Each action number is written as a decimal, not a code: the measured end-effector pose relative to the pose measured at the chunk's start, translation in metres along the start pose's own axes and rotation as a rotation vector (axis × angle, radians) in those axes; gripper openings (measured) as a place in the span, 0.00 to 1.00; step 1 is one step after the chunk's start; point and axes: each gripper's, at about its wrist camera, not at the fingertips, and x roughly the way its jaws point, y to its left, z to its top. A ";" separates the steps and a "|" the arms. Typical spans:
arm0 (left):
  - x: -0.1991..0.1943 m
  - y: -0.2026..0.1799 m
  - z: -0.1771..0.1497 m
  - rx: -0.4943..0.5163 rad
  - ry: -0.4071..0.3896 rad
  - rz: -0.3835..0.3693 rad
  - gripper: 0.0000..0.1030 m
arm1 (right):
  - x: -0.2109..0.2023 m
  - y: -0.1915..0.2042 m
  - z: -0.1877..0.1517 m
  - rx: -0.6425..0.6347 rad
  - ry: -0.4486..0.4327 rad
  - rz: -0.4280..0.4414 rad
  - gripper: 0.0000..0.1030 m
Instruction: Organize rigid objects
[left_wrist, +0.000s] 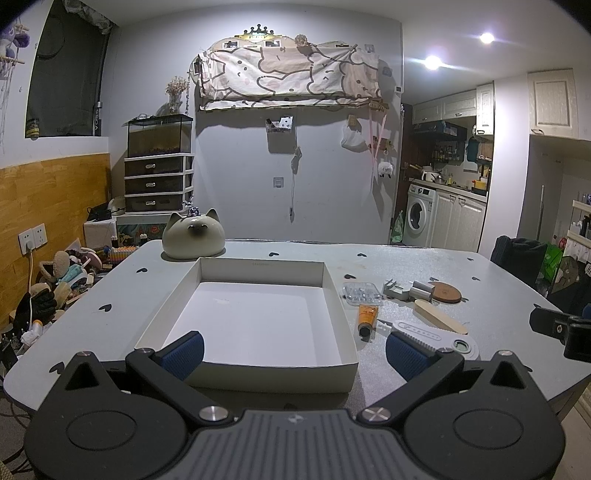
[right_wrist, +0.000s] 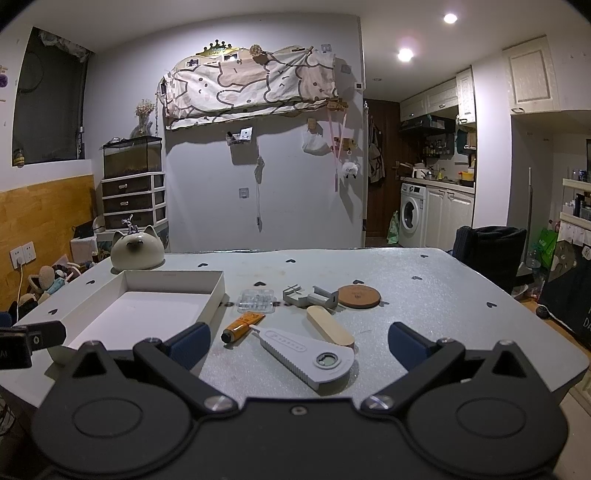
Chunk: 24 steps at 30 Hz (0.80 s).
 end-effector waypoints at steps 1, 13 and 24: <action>0.000 0.000 0.000 0.000 0.000 0.000 1.00 | 0.000 0.000 0.000 0.000 0.000 0.000 1.00; 0.000 0.000 0.000 0.000 0.001 0.000 1.00 | 0.000 -0.001 0.000 -0.001 0.002 0.000 1.00; 0.003 0.007 -0.010 -0.001 0.007 0.001 1.00 | 0.000 0.000 0.001 -0.001 0.005 0.000 1.00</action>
